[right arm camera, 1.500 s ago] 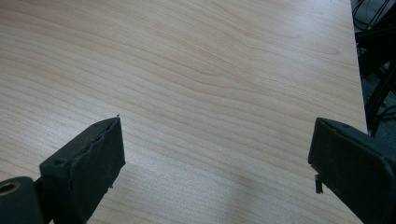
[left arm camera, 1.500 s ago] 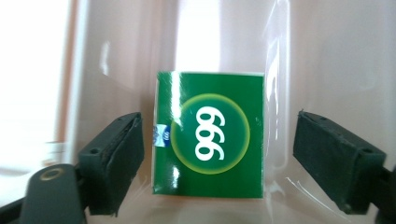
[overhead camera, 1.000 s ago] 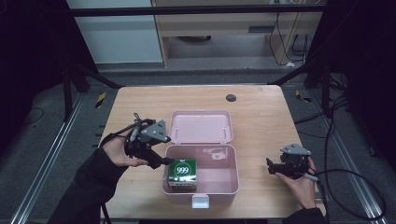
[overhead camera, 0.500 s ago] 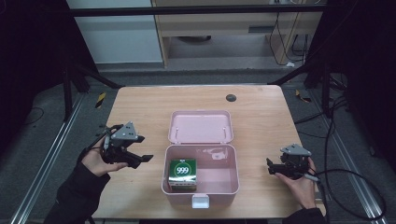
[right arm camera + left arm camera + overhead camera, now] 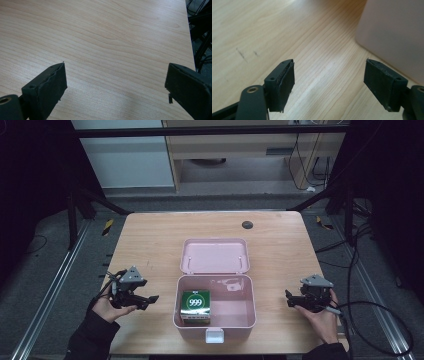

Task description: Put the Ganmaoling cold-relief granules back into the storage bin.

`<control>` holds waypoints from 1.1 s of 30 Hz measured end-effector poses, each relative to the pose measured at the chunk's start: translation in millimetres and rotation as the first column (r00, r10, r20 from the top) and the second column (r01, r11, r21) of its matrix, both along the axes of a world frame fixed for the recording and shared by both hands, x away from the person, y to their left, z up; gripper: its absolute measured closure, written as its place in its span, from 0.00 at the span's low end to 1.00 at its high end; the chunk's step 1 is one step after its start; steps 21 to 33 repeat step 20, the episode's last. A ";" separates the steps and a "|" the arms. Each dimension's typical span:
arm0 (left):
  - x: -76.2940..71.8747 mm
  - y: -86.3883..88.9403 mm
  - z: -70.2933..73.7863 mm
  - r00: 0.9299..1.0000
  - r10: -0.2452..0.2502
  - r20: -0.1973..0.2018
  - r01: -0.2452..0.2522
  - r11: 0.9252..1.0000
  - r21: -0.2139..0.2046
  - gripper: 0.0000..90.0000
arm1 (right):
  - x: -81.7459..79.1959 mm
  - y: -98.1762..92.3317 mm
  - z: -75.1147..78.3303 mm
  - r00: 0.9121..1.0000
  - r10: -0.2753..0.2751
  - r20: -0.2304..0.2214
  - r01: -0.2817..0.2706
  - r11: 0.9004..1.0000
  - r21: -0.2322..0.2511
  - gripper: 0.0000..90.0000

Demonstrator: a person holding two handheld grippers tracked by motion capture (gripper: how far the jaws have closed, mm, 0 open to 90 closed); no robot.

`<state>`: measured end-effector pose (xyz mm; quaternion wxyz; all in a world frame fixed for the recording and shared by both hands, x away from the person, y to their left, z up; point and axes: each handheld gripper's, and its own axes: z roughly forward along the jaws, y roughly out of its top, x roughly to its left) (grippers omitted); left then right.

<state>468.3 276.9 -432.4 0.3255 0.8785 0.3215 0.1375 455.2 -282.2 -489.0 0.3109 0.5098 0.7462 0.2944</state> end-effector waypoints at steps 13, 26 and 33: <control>6.5 28.2 -39.4 0.967 0.254 0.018 -0.253 0.967 -0.043 0.25 | -0.5 0.0 -0.3 1.000 -0.009 -0.005 0.009 1.000 0.005 0.04; 4.1 44.0 -46.9 0.919 0.391 0.052 -0.388 0.920 -0.049 0.24 | -0.5 0.3 -0.8 1.000 -0.008 -0.009 0.008 1.000 0.002 0.04; 4.1 44.0 -46.9 0.919 0.391 0.052 -0.388 0.920 -0.049 0.24 | -0.5 0.3 -0.8 1.000 -0.008 -0.009 0.008 1.000 0.002 0.04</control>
